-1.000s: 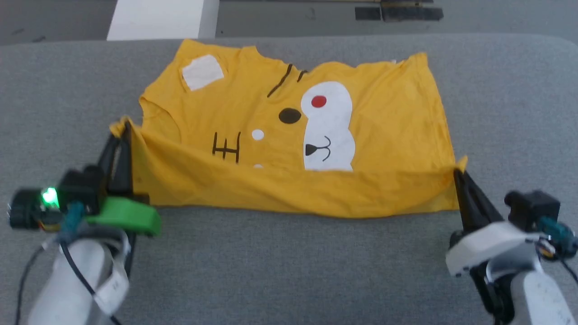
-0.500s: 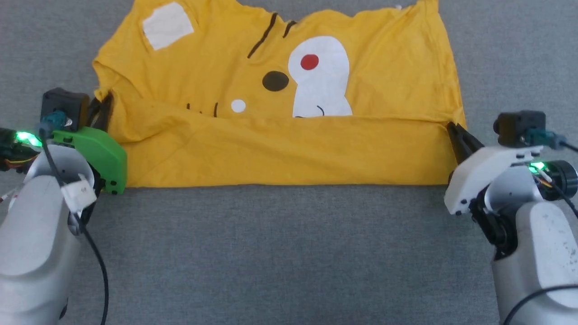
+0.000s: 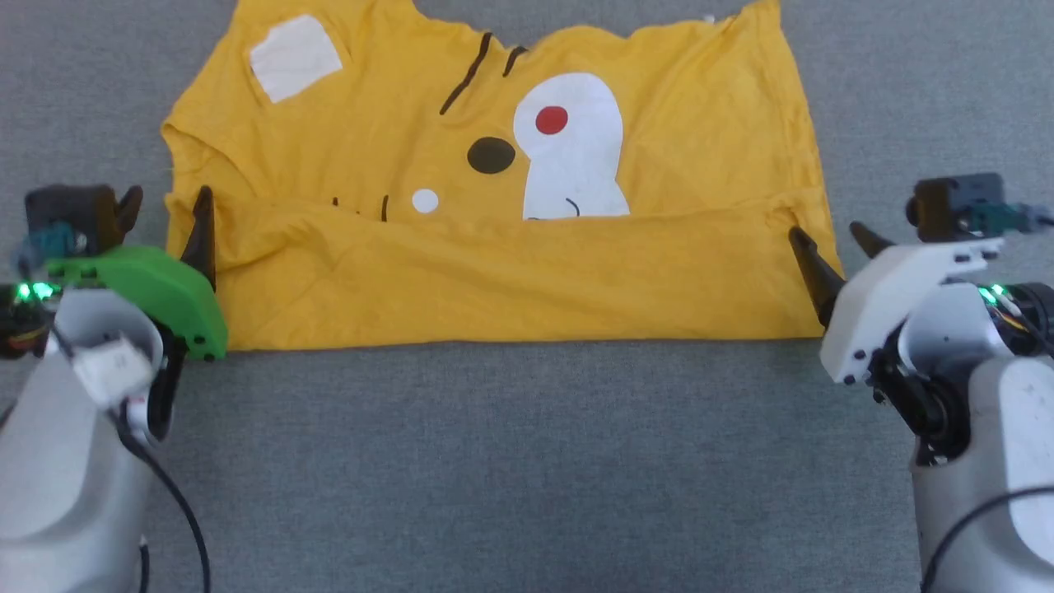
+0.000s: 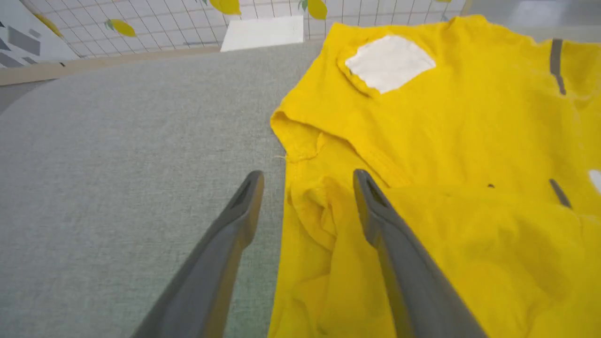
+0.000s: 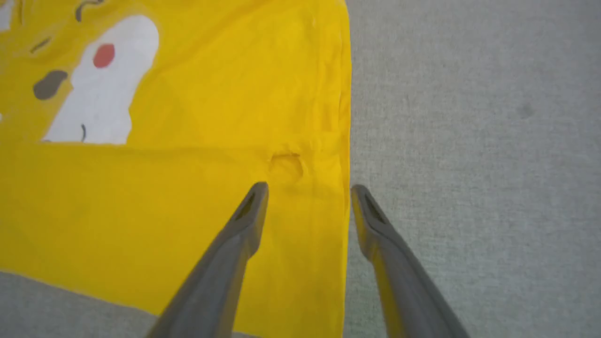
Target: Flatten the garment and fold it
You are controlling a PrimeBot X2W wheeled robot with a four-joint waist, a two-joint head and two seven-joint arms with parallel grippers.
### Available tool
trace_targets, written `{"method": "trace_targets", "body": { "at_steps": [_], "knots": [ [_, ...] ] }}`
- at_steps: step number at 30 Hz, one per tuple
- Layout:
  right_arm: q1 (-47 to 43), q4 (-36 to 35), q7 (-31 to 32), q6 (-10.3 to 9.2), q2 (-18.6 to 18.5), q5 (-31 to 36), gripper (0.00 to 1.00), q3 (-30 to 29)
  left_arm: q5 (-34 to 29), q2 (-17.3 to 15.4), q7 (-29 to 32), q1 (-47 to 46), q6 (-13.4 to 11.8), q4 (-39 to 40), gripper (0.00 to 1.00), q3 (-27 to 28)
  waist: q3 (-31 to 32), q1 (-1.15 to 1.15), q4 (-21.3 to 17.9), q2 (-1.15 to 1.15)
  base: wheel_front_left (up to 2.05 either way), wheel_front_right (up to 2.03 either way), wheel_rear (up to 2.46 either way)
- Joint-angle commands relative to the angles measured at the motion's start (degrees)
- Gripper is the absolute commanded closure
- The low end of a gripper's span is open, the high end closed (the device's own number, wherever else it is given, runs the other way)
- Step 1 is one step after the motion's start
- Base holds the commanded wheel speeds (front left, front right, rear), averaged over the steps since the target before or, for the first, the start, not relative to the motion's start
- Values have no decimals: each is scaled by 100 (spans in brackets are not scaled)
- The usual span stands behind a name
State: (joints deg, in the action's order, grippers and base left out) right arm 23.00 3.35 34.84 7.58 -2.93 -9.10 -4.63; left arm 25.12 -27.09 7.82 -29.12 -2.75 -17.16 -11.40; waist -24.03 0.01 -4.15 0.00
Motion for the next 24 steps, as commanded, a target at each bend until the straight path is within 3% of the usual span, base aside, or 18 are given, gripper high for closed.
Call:
{"method": "trace_targets", "body": {
  "at_steps": [1,5,10,14,17,24],
  "knots": [
    [-155,-111,-354,-9,3,-133,0,-41,-116,63,-403,203,-141,119,0,84,292,-1,55,0,0,0,0],
    [-606,-362,-1614,-9,4,-288,0,68,-260,187,-1375,826,-539,499,0,313,608,-1,73,0,0,0,0],
    [-1211,-481,-3148,-9,4,-431,0,302,-206,235,-1650,1550,-765,749,0,464,834,-1,-5,0,0,0,0],
    [-1620,-425,-4091,-9,4,-543,0,392,27,260,-1310,1951,-891,727,0,582,922,-1,-130,0,0,0,0],
    [-1806,-305,-4510,-9,4,-621,0,446,311,242,-724,2130,-885,686,0,616,941,-1,-261,0,0,0,0],
    [-1852,-199,-4732,-9,5,-697,0,538,840,163,644,2265,-1303,746,0,856,884,-1,-569,0,0,0,0]
  ]
}}
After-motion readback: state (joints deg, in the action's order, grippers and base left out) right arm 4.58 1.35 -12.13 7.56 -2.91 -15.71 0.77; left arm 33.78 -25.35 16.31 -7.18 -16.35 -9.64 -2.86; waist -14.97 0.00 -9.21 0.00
